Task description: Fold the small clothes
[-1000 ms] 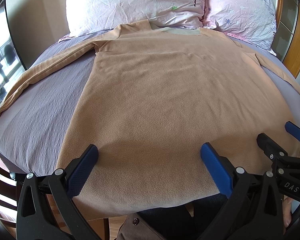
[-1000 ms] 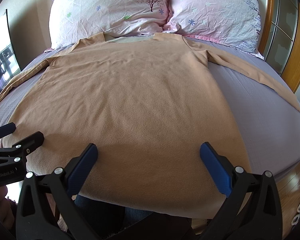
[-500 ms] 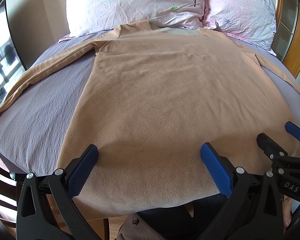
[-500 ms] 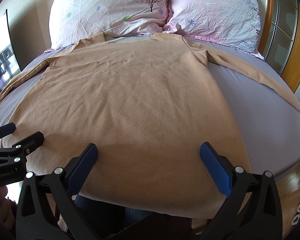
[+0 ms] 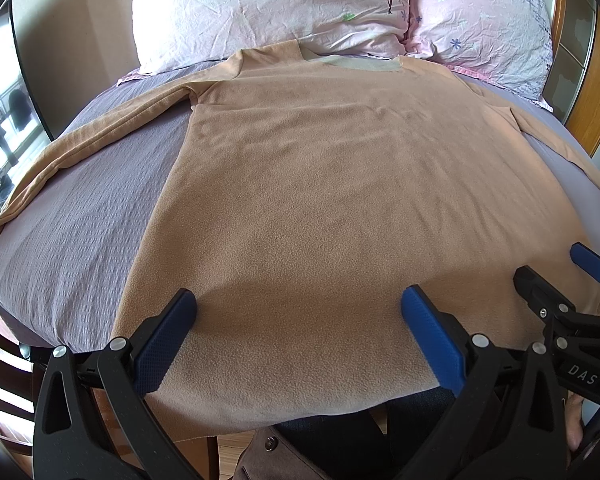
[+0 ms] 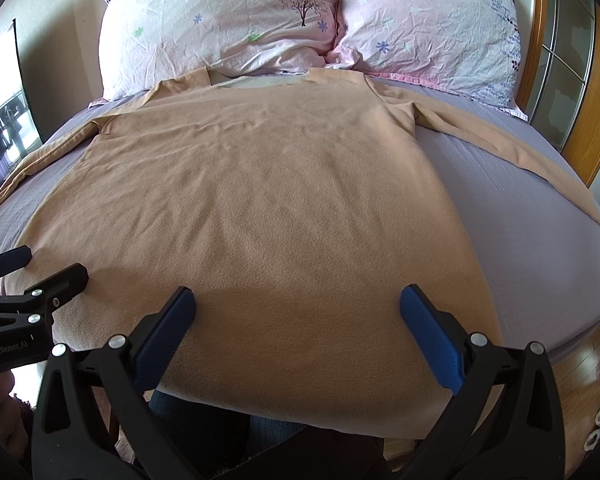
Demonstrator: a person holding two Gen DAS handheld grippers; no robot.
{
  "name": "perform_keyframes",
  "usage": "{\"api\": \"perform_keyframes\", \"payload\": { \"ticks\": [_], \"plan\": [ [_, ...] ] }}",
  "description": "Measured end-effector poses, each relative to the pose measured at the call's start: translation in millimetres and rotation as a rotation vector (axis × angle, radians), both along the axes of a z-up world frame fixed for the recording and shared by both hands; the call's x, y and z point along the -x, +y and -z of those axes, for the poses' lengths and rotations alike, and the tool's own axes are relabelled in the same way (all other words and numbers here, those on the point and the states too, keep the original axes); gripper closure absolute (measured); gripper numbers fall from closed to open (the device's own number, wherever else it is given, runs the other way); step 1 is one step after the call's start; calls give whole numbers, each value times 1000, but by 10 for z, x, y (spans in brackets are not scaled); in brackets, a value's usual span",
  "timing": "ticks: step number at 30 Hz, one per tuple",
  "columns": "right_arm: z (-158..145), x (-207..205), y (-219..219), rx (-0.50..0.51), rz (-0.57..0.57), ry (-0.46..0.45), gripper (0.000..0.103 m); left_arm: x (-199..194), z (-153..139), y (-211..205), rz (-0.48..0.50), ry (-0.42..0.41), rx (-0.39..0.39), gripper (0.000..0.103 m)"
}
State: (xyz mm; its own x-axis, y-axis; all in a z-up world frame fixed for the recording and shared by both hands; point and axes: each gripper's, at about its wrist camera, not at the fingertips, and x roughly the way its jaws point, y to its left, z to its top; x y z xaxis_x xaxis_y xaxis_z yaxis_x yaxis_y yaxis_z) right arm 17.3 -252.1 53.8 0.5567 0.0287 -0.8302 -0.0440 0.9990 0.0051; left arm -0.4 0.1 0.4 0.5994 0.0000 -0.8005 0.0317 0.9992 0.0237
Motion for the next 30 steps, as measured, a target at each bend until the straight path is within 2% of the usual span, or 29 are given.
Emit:
{"api": "perform_keyframes", "payload": {
  "ticks": [4,6,9,10,13,14,15,18,21,24,25,26,28,30],
  "plan": [
    [-42,-28,-189,-56,-58,-70,2,1,-1,0,10,-4,0,1],
    [-146,-111,-484,-113,4,-103,2,30,0,19,21,-14,3,1],
    [-404,-286,-1388,-229,245,-193,2,51,-10,48,36,-31,23,1],
    [-446,-336,-1719,-290,326,-208,8,47,-14,63,43,-37,34,1],
    [-367,-516,-2907,-500,646,-157,47,8,-53,163,63,-66,105,1],
    [-320,-544,-3141,-537,715,-141,53,-2,-69,181,64,-77,127,1],
    [-257,-574,-3425,-560,808,-121,54,-12,-82,200,62,-85,140,1],
    [-99,-612,-3938,-587,985,-91,58,-94,-126,293,45,-125,158,1],
    [64,-677,-4189,-662,1055,-106,61,-160,-165,363,41,-164,159,1],
    [155,-825,-4323,-682,1094,-131,67,-274,-189,477,23,-177,186,1],
    [203,-872,-4345,-690,1106,-134,75,-294,-195,529,13,-177,201,1],
    [232,-904,-4374,-694,1115,-127,94,-335,-205,615,-3,-186,228,1],
    [260,-993,-4418,-697,1121,-135,97,-340,-233,744,-22,-225,271,1],
    [47,-1109,-4294,-628,1065,-194,98,-322,-274,914,-40,-294,320,1]
  ]
}}
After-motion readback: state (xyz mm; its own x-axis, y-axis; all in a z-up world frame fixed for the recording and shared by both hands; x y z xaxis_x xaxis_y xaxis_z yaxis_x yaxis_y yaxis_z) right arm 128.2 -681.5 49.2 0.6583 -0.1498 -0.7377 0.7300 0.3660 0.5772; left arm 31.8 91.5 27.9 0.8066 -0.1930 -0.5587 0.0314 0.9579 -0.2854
